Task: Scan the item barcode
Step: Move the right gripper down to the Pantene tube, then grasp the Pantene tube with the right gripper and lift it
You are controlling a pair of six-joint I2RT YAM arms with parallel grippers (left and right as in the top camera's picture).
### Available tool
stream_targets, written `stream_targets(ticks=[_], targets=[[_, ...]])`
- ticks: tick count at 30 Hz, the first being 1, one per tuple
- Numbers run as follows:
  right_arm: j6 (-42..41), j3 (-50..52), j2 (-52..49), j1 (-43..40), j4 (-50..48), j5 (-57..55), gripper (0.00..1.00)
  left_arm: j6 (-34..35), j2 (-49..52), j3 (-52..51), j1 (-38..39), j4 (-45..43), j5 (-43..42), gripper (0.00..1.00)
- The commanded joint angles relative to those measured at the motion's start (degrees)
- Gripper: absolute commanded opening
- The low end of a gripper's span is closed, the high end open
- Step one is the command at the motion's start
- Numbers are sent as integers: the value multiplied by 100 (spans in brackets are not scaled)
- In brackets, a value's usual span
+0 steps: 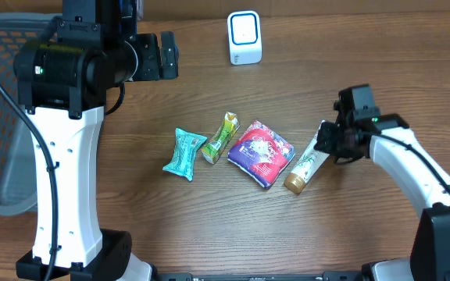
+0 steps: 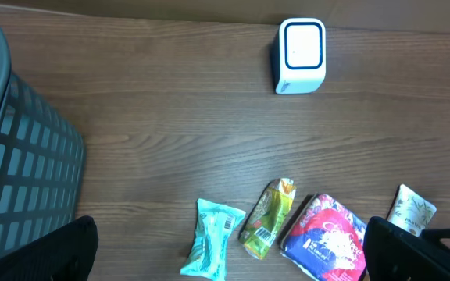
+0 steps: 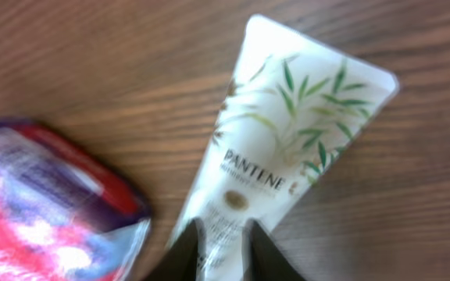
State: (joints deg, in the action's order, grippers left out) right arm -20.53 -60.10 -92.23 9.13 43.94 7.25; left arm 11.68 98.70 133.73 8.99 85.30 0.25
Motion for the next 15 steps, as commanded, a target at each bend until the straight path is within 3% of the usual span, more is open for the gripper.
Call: stream_targets(ticks=[1,7,15], targets=[[-728,-619,7,13,299,271,4,35,42,-28,2,-7,-22,100],[-1974,-409,-55,229,437,435,4,35,42,-28,2,-7,-22,100],[-2586,103,-201,533,389,-164,4,35,42,-28,2,-9,-22,100]])
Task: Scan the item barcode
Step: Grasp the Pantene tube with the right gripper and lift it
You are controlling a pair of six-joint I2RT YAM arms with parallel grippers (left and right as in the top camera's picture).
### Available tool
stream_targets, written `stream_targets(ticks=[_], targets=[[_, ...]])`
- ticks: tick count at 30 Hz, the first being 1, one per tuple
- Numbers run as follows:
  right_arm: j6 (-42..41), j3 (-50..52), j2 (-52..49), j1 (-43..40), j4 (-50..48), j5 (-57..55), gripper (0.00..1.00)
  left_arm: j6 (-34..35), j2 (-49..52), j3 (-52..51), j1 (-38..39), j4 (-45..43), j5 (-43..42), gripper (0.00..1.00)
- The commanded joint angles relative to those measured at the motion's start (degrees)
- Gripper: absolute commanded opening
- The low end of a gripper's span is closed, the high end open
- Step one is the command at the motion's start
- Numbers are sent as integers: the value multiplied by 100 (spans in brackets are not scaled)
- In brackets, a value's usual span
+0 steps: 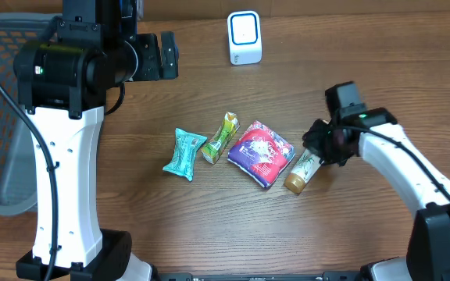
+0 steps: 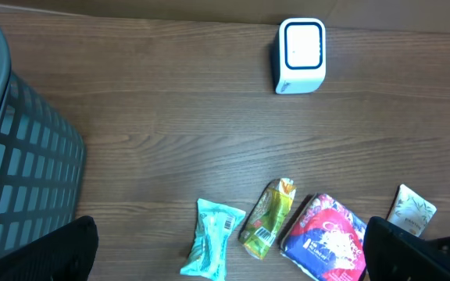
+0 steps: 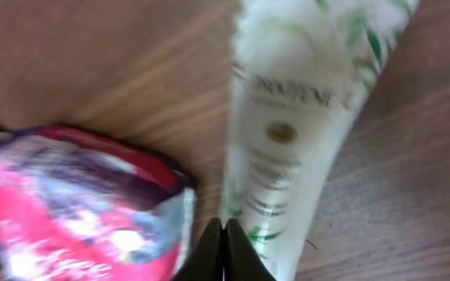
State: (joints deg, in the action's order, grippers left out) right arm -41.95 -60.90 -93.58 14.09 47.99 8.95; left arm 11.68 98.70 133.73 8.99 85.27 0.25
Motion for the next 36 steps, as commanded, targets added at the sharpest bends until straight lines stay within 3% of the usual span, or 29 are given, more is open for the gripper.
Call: stream_targets(ticks=[1,16,18,21,28,31,34,36], targets=[[-459,229,-74,37,-15,-391,4,35,42,-28,2,-4,-22,100],[-232,890,-74,35,-839,-774,4,35,42,-28,2,-4,-22,100],[-39,787,-61,-31,-841,-457,10,35,42,-28,2,-4,-22,100],[232,308,11,-201,-472,-52,20,35,42,-31,2,-4,-22,100],[103,-323,59,-291,212,175,17,35,39,-28,2,-4,-22,100],[-179,-275,2,-238,358,334,29,35,42,-28,2,-4,-22,99],[-205,-131,2,-103,354,551,49,35,42,-28,2,-4,-22,100],[-306,-7,2,39,328,553,52,35,42,-28,2,-4,-22,100]])
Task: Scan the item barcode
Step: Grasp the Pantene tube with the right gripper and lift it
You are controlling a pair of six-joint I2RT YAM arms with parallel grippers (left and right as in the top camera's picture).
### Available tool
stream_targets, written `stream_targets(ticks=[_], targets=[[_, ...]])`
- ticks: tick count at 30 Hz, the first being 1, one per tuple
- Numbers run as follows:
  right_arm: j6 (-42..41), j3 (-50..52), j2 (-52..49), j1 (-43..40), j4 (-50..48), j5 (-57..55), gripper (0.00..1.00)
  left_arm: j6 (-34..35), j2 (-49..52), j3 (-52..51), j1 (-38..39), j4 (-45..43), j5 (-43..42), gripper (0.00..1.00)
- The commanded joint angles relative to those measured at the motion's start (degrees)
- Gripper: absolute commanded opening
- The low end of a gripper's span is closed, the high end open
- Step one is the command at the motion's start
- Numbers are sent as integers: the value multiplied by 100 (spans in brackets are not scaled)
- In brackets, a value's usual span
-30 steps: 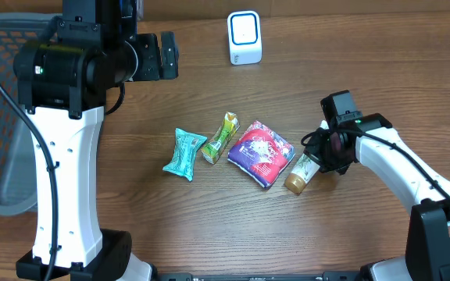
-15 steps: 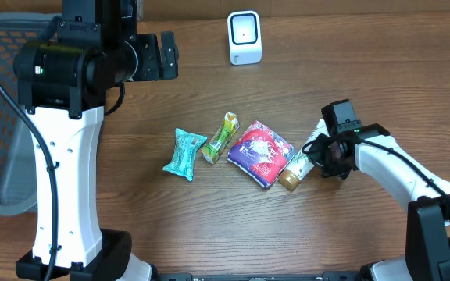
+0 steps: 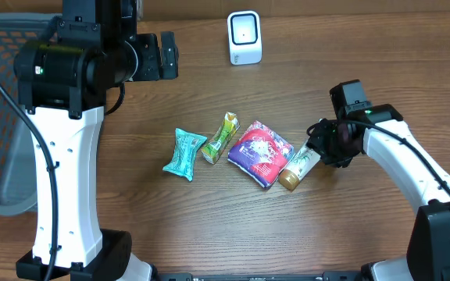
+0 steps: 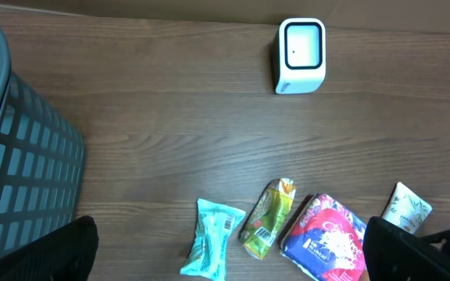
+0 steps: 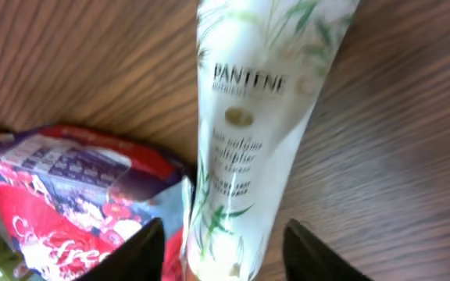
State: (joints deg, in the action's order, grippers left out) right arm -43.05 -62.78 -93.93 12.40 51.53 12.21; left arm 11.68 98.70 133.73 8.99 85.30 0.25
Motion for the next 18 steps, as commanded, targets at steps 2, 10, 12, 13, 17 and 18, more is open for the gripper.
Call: stream_targets(ticks=[2,10,12,13,17,18], targets=[[-219,299,37,339,-114,223,52,35,42,-28,2,-7,-22,99],[-699,850,37,728,-780,-48,52,35,42,-28,2,-7,-22,100],[-715,922,37,737,-796,-155,52,35,42,-28,2,-7,-22,99],[-713,949,37,737,-767,-240,52,35,42,-28,2,-7,-22,100],[-479,986,37,734,-684,-584,52,35,42,-28,2,-7,-22,99],[-313,986,37,734,-688,-682,52,35,42,-28,2,-7,-22,99]])
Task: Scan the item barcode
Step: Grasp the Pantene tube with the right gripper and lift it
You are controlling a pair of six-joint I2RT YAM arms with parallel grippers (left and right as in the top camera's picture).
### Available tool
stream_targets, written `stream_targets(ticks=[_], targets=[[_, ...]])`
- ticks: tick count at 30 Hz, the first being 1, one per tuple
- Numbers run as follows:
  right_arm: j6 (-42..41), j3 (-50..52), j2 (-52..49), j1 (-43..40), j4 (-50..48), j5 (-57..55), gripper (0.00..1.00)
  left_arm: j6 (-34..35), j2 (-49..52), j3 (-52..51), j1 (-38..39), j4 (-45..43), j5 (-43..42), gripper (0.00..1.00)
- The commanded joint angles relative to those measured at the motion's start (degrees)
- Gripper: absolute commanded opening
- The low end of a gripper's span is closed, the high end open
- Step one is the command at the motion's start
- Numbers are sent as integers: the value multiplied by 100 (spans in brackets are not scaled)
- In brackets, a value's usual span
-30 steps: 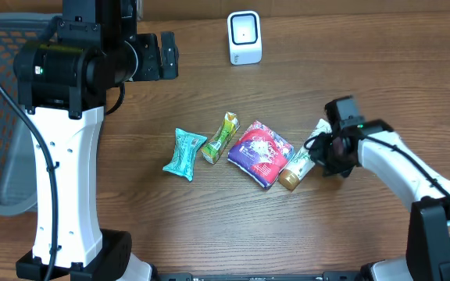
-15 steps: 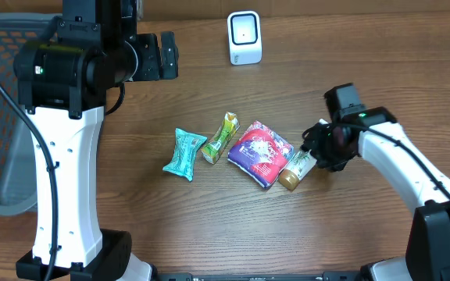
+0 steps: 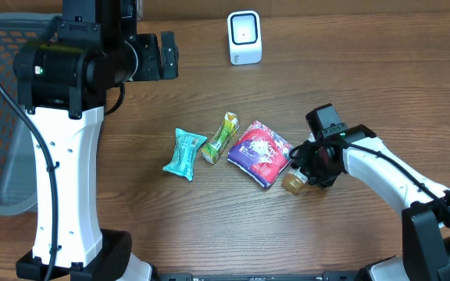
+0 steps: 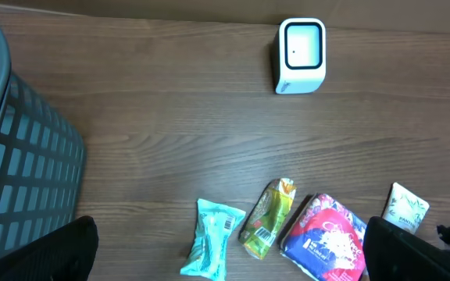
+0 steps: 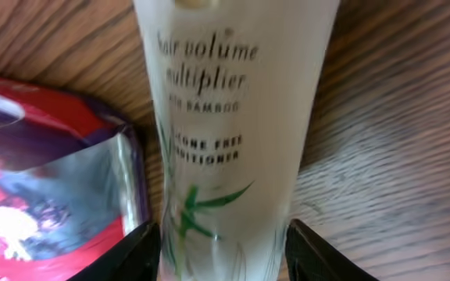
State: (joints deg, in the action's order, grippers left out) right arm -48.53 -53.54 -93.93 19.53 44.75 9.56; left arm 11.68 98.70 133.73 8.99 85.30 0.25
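A white Pantene tube [image 5: 233,117] with a gold cap [image 3: 291,183] lies on the wooden table beside a red and purple pouch [image 3: 260,152]. My right gripper [image 5: 223,228] is open low over the tube, one dark finger on each side of its body; in the overhead view it hides most of the tube. The white scanner [image 3: 244,37] stands at the far edge of the table. My left gripper [image 3: 162,55] is held high at the back left and is open, its fingers [image 4: 37,250] at the bottom corners of the left wrist view.
A teal packet [image 3: 184,153] and a green packet [image 3: 221,138] lie left of the pouch. A grey mesh basket [image 4: 14,156] stands off the table's left side.
My right gripper has moved down and along the tube toward its cap end, and its open fingers now stand on either side of the tube. The left arm has not moved.
My right gripper was nearly shut over the tube's flat end, then shut with its tips on the tube. After that it was open above the tube, whose cap end had shifted slightly toward the pouch. Now it straddles the tube.
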Motion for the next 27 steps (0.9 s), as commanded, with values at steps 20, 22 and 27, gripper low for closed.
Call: stream_targets(ticks=[20,22,27], targets=[[2975,55,37,-1322,-101,-339,61,35,42,-28,2,-7,-24,100],[2975,55,37,-1329,-116,-190,54,35,42,-28,2,-7,-22,100],[2968,61,37,-1327,-76,-46,32,35,42,-28,2,-7,-22,99]])
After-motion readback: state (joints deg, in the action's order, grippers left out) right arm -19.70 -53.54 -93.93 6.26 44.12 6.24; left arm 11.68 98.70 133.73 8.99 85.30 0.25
